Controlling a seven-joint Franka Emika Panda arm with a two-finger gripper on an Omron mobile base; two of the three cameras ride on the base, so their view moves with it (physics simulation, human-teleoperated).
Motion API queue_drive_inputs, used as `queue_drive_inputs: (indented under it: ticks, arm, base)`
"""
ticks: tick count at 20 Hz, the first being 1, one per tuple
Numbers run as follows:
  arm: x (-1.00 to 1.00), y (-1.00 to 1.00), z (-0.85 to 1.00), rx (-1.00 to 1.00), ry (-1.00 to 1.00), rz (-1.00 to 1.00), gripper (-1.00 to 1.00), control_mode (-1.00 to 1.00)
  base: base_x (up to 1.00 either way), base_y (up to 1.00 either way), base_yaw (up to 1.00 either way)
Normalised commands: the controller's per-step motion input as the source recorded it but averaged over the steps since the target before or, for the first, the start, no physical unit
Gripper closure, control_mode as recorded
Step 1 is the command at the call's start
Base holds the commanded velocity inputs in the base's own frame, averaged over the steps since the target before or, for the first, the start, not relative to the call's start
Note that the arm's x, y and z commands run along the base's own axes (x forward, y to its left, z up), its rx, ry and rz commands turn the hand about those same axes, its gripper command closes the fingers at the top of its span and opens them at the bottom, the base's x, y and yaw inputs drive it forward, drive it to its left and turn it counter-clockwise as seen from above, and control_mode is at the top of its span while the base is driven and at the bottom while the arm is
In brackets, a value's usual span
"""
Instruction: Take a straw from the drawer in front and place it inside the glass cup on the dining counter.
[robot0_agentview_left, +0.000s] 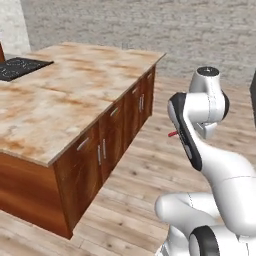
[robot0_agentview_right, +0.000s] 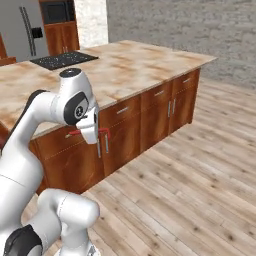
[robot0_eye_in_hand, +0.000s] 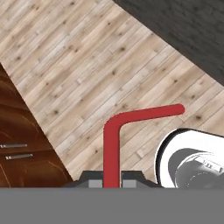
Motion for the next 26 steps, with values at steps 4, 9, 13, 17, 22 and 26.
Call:
queue_drive_inputs:
  ticks: [4, 9, 13, 17, 22, 26]
  arm:
    - [0.0, 0.0, 0.0, 0.0, 0.0, 0.0, 1.0, 1.0]
    - [0.0, 0.0, 0.0, 0.0, 0.0, 0.0, 1.0, 1.0]
    - [0.0, 0.0, 0.0, 0.0, 0.0, 0.0, 1.0, 1.0]
    - [0.0, 0.0, 0.0, 0.0, 0.0, 0.0, 1.0, 1.0]
    - [0.0, 0.0, 0.0, 0.0, 0.0, 0.0, 1.0, 1.0]
    - [0.0, 0.0, 0.0, 0.0, 0.0, 0.0, 1.0, 1.0]
  base:
    - [0.16, -1.0, 0.41]
    - [0.18, -1.0, 0.45]
    - [0.29, -1.0, 0.43]
    - [0.42, -1.0, 0.42]
    - [0.33, -1.0, 0.42]
    - [0.23, -1.0, 0.46]
